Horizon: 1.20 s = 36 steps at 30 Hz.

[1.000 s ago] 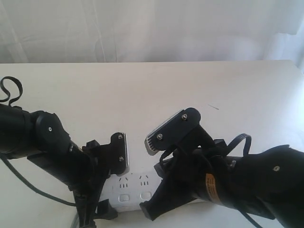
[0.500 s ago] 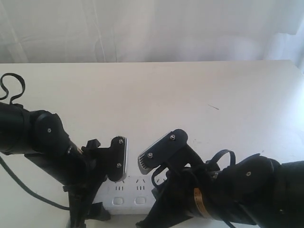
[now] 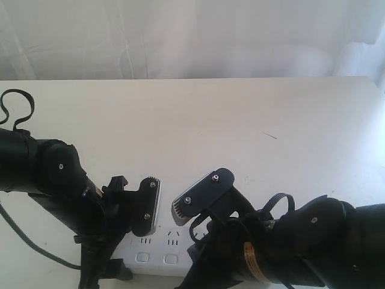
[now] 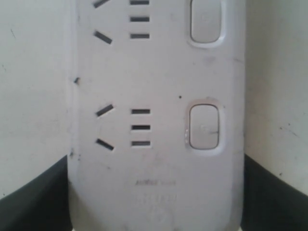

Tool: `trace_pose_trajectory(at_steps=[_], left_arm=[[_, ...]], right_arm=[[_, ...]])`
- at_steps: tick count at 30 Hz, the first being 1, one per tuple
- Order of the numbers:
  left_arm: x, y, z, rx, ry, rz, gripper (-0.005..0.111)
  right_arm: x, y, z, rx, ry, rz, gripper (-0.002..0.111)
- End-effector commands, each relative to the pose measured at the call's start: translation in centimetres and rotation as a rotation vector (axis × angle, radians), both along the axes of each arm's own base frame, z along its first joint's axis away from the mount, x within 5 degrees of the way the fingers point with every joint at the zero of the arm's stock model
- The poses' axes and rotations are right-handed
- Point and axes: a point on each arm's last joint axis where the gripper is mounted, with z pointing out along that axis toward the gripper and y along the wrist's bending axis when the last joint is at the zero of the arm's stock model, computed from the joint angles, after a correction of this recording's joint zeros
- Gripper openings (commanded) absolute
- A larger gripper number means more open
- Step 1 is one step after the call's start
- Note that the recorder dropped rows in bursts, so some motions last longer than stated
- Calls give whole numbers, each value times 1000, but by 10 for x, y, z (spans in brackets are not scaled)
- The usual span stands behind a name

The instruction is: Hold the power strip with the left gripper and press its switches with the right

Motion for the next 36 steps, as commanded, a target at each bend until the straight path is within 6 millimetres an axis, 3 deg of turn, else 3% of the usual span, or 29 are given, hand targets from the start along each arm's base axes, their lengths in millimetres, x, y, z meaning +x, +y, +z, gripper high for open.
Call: trace_pose_trajectory(at_steps=[1, 6, 15, 23, 25, 27, 30, 32, 34, 36], left_arm=[[-10, 8, -16, 105, 54, -127, 0], [-10, 8, -16, 105, 55, -125, 0], [-13, 9, -16, 112, 86, -132, 0], [-15, 9, -16, 118, 109, -138, 0], [-15, 9, -16, 118, 109, -138, 0], [-15, 9, -16, 117, 105, -137, 0], [-16, 10, -17, 119, 125, -121, 0], [-19, 11, -17, 127, 155, -128, 0], [-21, 11, -17, 133, 179, -134, 0], [-21, 11, -17, 133, 179, -134, 0]], right_arm=[[2, 0, -8, -25, 19, -18, 0], [3, 2, -33, -102, 72, -14, 0], [5, 0, -35, -121, 58, -38, 0], [6, -5, -61, -218, 91, -63, 0], [6, -4, -54, -199, 74, -48, 0], [4, -1, -32, -120, 42, -24, 0], [-2, -7, 25, 67, -75, -19, 0], [-7, -17, 48, 140, -137, -48, 0], [-13, -26, 51, 159, -149, -54, 0], [-15, -34, 41, 113, -150, -82, 0]])
